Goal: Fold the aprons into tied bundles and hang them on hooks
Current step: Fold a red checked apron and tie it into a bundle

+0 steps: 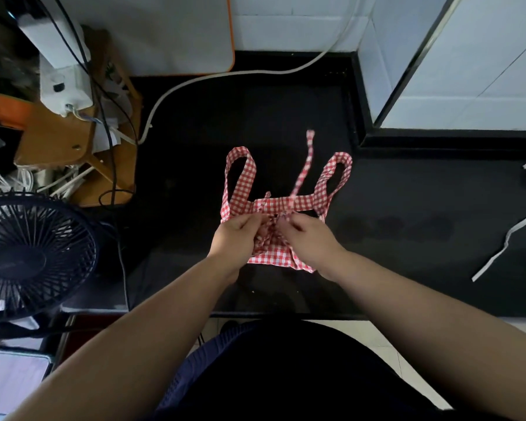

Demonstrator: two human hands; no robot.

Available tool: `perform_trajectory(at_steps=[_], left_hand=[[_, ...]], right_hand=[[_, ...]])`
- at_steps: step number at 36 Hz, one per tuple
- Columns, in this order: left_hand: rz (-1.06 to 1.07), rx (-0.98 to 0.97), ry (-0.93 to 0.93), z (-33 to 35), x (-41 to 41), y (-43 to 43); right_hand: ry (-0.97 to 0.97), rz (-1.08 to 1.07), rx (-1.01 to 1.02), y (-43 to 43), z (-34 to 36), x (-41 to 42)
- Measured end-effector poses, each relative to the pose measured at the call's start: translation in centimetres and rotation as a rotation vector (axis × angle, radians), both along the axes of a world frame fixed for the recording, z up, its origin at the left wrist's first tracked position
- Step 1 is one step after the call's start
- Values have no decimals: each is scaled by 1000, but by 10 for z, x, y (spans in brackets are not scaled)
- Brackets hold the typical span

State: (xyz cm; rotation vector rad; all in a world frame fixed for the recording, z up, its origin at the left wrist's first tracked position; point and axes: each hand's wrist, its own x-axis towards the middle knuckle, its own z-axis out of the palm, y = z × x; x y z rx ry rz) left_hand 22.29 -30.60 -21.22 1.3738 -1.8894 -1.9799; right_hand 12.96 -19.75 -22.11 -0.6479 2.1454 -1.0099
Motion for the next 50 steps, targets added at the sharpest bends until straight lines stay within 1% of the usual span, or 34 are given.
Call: perform_trajectory(at_steps=[1,2,3,5,7,9,11,14,16,18,20,22,25,27,29,32,37,39,42,44,47,50], left_hand=[[-8,17,1,0,0,0],[-20,31,2,1,0,0],[-38,36,2,1,0,-1],[-88,25,10,2,-1,-1],[-137,6,20,2,-1,-2],[-207,-13,11,2,-1,-5],[-278,-20,-22,4,0,-9],[-360,37,-46,8,1,-15],[-431,16,-56,9,2,-16],[-467,-46,-73,8,2,-17],[-483,-93,-73,7,3,-18],[-474,-85,-41,6,4,-20],[-372,-74,-29,2,3,-24],[-304,-101,-55,-1,0,-25],[-275,-98,-58,-2,-3,-24],[-273,-62,-32,-2,-6,-20],[-361,-13,-11,-2,-2,-20],[-399,30,1,-1,0,-22],[-385,177,45,2,2,-26],[-411,203,70,3,3,-28],[-387,175,100,-1,5,-29],[-340,216,143,-4,6,-29]], right_hand=[[-84,-78,-42,0,3,0],[-116,-101,-75,1,5,-1],[-110,-67,-101,2,7,1],[8,112,-83,5,4,4],[99,243,-27,7,-1,4],[92,313,19,7,-1,0],[126,414,113,5,4,-3],[175,510,255,1,9,-4],[186,516,301,-3,12,-3],[212,534,328,-4,12,-2],[192,520,292,-2,11,-3],[107,429,186,0,8,-4],[-22,214,-17,7,7,-7],[-56,139,-74,9,7,-5],[-46,161,-46,7,7,-2],[0,256,76,2,9,-1],[62,437,196,0,15,-6],[66,461,233,-2,16,-6],[60,456,258,-5,18,-8],[58,470,263,-5,19,-8],[-27,444,242,-6,22,-9],[-202,339,209,-4,23,-14]])
